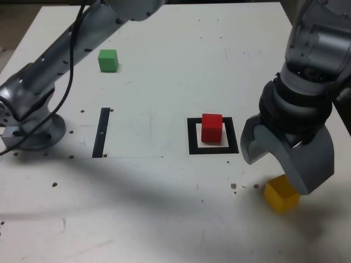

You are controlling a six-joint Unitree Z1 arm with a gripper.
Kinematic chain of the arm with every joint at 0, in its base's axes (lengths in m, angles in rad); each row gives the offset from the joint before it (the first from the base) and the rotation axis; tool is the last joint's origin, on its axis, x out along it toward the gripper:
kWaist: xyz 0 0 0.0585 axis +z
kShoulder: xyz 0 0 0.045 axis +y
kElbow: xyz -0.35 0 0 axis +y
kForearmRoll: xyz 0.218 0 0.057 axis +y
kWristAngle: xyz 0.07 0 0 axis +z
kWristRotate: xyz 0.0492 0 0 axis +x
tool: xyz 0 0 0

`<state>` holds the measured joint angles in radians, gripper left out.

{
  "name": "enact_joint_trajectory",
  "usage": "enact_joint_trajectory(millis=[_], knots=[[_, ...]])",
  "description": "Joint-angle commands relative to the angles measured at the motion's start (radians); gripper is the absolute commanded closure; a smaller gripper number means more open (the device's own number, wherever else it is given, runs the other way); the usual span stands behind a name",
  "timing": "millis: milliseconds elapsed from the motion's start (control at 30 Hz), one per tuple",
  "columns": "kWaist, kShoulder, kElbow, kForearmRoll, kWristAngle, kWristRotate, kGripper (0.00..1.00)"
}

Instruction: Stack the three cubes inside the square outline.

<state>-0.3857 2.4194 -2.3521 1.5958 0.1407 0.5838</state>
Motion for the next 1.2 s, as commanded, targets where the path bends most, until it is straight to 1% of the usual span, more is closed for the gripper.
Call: enact_joint_trajectory(millis=[0,233,500,633,733,800,867,933,1033,1100,1167], knots=[[-0.002,-0.003,0.000,0.005,0.003,0.018,0.01],[-0.008,0.014,-0.006,-0.004,0.003,0.022,0.01],[-0.020,0.056,-0.010,-0.022,0.003,0.017,0.02],[-0.021,0.076,-0.019,-0.026,0.003,0.010,0.06],[-0.022,0.094,-0.031,-0.031,0.004,0.004,0.10],[-0.023,0.104,-0.038,-0.034,0.007,-0.003,0.14],[-0.027,0.111,-0.045,-0.034,0.019,-0.014,0.20],[-0.031,0.114,-0.051,-0.032,0.036,-0.026,0.29],[-0.037,0.115,-0.058,-0.030,0.058,-0.040,0.45],[-0.038,0.116,-0.061,-0.033,0.062,-0.042,0.55],[-0.039,0.118,-0.061,-0.036,0.061,-0.042,0.62]])
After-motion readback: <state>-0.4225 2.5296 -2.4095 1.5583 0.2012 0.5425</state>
